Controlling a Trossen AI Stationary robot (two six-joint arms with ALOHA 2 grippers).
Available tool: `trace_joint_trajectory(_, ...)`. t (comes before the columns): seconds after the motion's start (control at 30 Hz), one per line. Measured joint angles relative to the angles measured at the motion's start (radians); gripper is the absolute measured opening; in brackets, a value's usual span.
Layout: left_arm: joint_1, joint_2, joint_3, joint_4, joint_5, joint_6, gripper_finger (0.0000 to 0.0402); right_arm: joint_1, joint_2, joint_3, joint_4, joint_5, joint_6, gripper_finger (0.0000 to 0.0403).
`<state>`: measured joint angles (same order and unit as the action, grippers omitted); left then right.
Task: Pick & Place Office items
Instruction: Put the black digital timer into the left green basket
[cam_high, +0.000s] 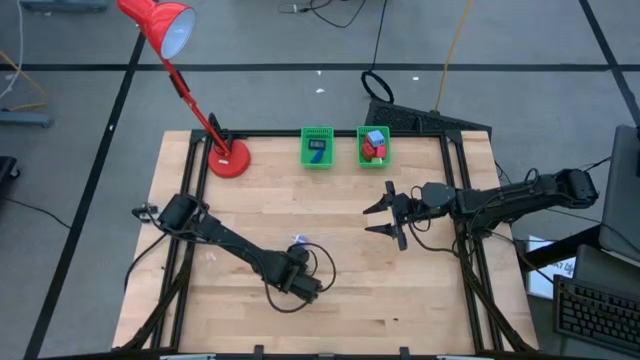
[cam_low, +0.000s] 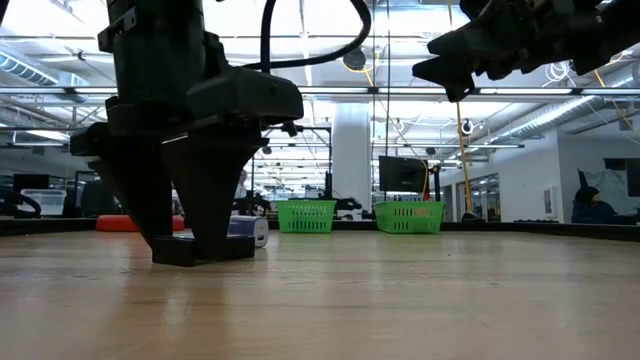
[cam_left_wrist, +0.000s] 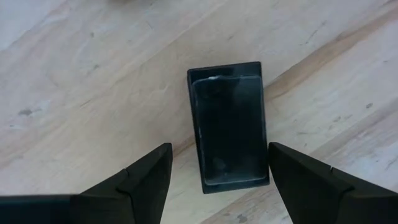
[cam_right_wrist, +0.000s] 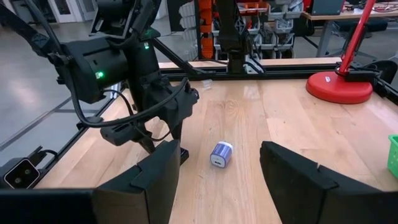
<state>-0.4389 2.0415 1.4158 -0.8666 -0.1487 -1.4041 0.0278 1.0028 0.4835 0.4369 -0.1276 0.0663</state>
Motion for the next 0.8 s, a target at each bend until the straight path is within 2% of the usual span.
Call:
trace_joint_trajectory(0.37, 0.0, 0.0, 0.001, 0.0, -0.009, 0.006, 0.0261, 0.0, 0.0, 0.0, 0.0, 0.0, 0.0, 0.021)
trace_joint_trajectory(0.67, 0.001, 0.0, 0.001, 0.002, -0.018, 0.058, 0.0154, 0.0, 0.0, 0.0, 0.0, 0.0, 0.0, 0.021)
trace_joint_trajectory(0.8, 0.011, 0.0, 0.002, 0.006, -0.018, 0.117, 0.015, 0.0, 0.0, 0.0, 0.0, 0.0, 0.0, 0.021)
